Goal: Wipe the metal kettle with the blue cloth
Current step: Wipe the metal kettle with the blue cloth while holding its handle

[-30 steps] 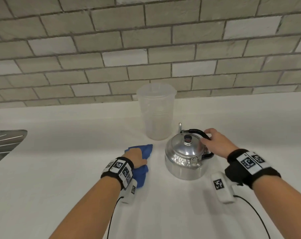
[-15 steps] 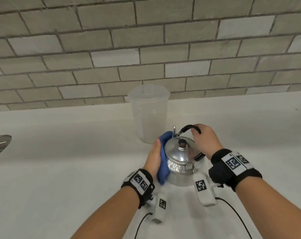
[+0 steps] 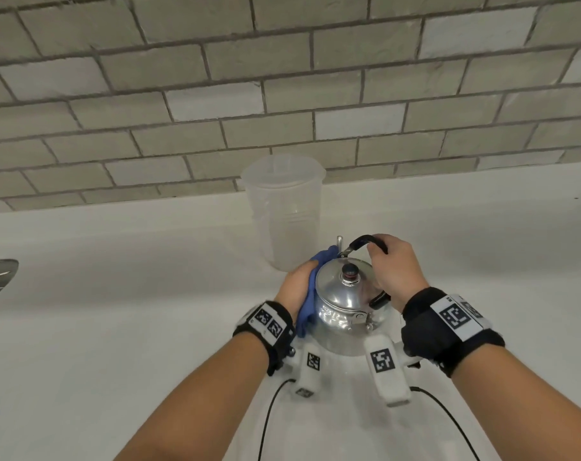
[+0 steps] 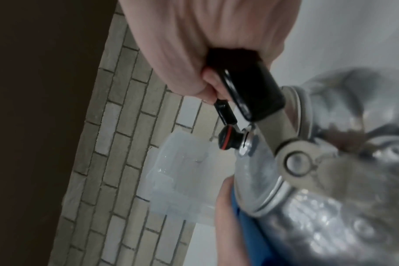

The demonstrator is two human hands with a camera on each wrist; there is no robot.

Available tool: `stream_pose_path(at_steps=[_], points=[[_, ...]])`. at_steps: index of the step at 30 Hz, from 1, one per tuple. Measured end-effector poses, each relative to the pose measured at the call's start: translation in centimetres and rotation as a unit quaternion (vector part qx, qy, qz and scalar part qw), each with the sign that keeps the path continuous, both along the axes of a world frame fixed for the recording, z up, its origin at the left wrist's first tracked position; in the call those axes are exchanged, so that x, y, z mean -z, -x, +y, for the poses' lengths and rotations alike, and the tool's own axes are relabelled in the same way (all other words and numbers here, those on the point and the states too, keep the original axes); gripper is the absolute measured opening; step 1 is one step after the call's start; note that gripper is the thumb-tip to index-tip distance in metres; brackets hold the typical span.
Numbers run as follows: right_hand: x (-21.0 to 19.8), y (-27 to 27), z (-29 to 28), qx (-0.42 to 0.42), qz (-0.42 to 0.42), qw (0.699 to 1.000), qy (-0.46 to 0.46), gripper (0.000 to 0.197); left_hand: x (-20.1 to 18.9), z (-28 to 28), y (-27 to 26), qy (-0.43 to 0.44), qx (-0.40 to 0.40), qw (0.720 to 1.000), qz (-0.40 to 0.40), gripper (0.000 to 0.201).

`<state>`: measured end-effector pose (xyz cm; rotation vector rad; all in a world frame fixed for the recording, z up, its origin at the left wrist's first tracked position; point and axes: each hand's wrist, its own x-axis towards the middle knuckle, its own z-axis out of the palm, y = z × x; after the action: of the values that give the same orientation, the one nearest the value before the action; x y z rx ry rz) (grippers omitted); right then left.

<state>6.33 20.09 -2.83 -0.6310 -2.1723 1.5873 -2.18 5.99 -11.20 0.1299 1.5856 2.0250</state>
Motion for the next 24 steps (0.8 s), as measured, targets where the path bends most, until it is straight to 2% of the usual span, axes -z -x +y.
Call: stream_pose_path(at_steps=[3,5,8,10,11,13,14,15,16,18,19,20,22,24], points=[[0.4,-0.3,-1.3,0.05,0.028,0.994,0.094,0.023,-0.4,0.4,1.5,0.01,0.048,0.998,-0.037,0.054],[0.8,-0.5,-2.8,0.102,0.055,0.98,0.163,0.028,0.2,0.5,1.9,0.007,0.055,0.997,-0.047,0.059],[0.8,-0.8,-5.2,0.157,0.095,0.949,0.258,0.045,0.3,-0.3,1.5,0.012,0.009,0.998,-0.054,0.072],[0.1,-0.8,-6.0,0.131,0.109,0.944,0.283,0.045,0.7,-1.0,1.0,0.018,-0.002,0.998,-0.055,0.067],[-0.3,-1.0,-5.9,0.095,0.09,0.958,0.254,0.045,1.2,-1.1,0.9,0.017,-0.001,0.998,-0.058,0.059],[-0.8,-1.4,-5.4,-0.007,0.023,0.994,0.111,0.043,1.5,-1.6,0.3,0.001,0.004,0.998,-0.065,0.051],[-0.9,-2.0,-4.8,-0.054,-0.011,0.998,0.014,0.042,1.5,-1.8,0.2,-0.008,0.009,0.998,-0.064,0.049],[-1.0,-2.6,-4.0,-0.095,-0.039,0.991,-0.085,0.045,1.4,-1.9,0.0,-0.011,0.014,0.998,-0.063,0.049],[-1.1,-3.4,-3.0,-0.132,-0.062,0.972,-0.185,0.051,1.4,-1.9,0.1,-0.013,0.016,0.998,-0.063,0.049],[-1.6,-4.6,-0.9,-0.203,-0.096,0.899,-0.376,0.063,1.2,-2.0,0.1,-0.008,0.02,0.998,-0.063,0.051],[-2.0,-4.8,0.0,-0.242,-0.105,0.864,-0.429,0.065,1.2,-2.0,0.1,-0.005,0.015,0.998,-0.064,0.051],[-2.3,-4.7,0.9,-0.284,-0.106,0.839,-0.453,0.064,1.4,-2.1,0.2,-0.008,0.016,0.998,-0.066,0.051],[-2.7,-3.8,2.1,-0.359,-0.079,0.807,-0.463,0.058,1.5,-2.0,0.3,-0.005,0.01,0.998,-0.069,0.052],[-2.7,-2.9,2.4,-0.389,-0.036,0.805,-0.447,0.053,1.8,-1.8,0.6,0.001,-0.004,0.998,-0.066,0.053]])
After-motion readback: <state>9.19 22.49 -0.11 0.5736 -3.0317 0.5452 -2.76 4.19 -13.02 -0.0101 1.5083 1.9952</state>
